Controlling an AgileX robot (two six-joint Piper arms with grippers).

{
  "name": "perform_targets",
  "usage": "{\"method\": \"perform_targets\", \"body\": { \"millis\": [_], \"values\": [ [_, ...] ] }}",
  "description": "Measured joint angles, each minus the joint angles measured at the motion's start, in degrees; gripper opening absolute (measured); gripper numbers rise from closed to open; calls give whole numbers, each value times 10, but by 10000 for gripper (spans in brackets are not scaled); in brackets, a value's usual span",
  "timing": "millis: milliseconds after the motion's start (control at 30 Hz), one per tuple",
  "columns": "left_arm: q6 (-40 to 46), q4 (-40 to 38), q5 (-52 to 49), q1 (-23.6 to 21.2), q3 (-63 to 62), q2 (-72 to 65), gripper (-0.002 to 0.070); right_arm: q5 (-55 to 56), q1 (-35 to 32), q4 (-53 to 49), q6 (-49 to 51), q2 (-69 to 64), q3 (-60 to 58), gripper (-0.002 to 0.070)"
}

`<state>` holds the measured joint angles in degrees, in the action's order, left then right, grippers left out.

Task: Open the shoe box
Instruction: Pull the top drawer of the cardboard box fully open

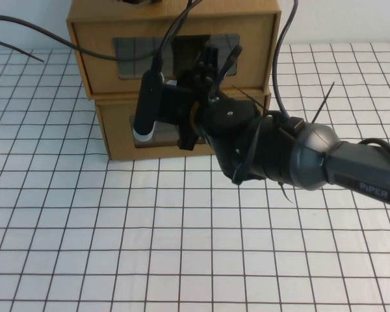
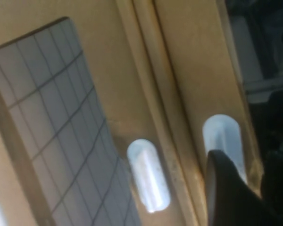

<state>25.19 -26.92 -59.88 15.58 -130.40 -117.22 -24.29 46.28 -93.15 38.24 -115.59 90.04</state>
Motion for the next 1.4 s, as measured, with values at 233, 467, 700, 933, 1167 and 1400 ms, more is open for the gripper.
{"method": "perform_targets", "body": {
  "millis": [233,467,700,933,1167,1400],
  "values": [
    [0,0,-1,0,0,0,-2,8,0,43,-8,0,0,162],
    [2,-1,-3,0,0,0,-2,8,0,54,-22,0,0,162],
    [3,-1,-4,0,0,0,-2,8,0,52,-33,-5,1,162],
    [5,-1,-5,0,0,0,-2,8,0,31,-34,-9,1,162],
    [5,-1,-6,0,-1,0,-2,9,0,13,-34,-11,1,162],
    [5,-1,-7,0,-1,0,-2,7,0,-13,-34,-18,4,149]
  ]
}}
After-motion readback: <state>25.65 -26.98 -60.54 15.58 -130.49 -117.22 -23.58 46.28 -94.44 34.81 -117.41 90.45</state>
